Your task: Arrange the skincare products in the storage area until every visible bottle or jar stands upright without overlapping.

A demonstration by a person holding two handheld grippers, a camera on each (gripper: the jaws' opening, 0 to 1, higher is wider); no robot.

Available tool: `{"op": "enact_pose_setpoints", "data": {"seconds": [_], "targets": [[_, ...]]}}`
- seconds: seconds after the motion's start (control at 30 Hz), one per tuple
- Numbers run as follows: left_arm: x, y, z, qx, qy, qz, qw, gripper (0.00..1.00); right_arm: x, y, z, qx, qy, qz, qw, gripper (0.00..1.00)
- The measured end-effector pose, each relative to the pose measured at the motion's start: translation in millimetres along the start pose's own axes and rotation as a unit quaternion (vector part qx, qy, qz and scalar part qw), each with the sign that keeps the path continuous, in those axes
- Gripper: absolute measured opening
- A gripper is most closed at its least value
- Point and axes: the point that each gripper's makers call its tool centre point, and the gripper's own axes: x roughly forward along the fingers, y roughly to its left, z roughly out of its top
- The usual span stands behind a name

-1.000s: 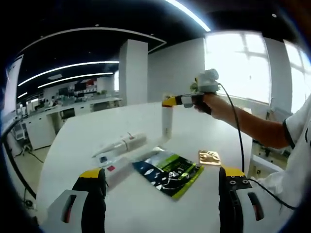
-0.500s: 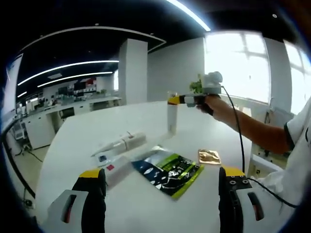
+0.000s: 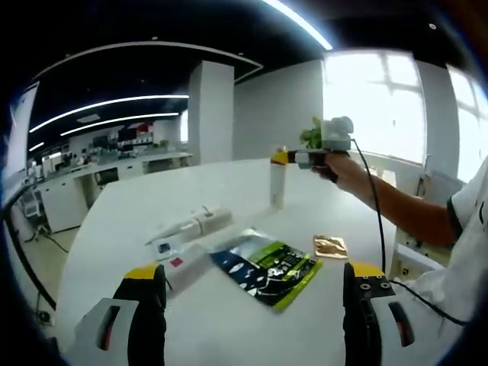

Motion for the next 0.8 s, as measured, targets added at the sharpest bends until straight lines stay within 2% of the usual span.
{"op": "enact_pose_setpoints", "data": {"seconds": [0.4, 0.8], "targets": [[-1.1, 5.2, -0.6, -0.004, 0.001, 0.006, 1.0000, 0.99, -12.6, -16.7, -0.1, 0.005, -0.019, -0.042, 0.9989, 0.26], [-2.2, 6.3, 0.2, -0.007, -0.004, 0.007, 0.9999, 0.99, -11.5, -33.1, 1.7, 0.004, -0.029, -0.075, 0.9968, 0.26]]}}
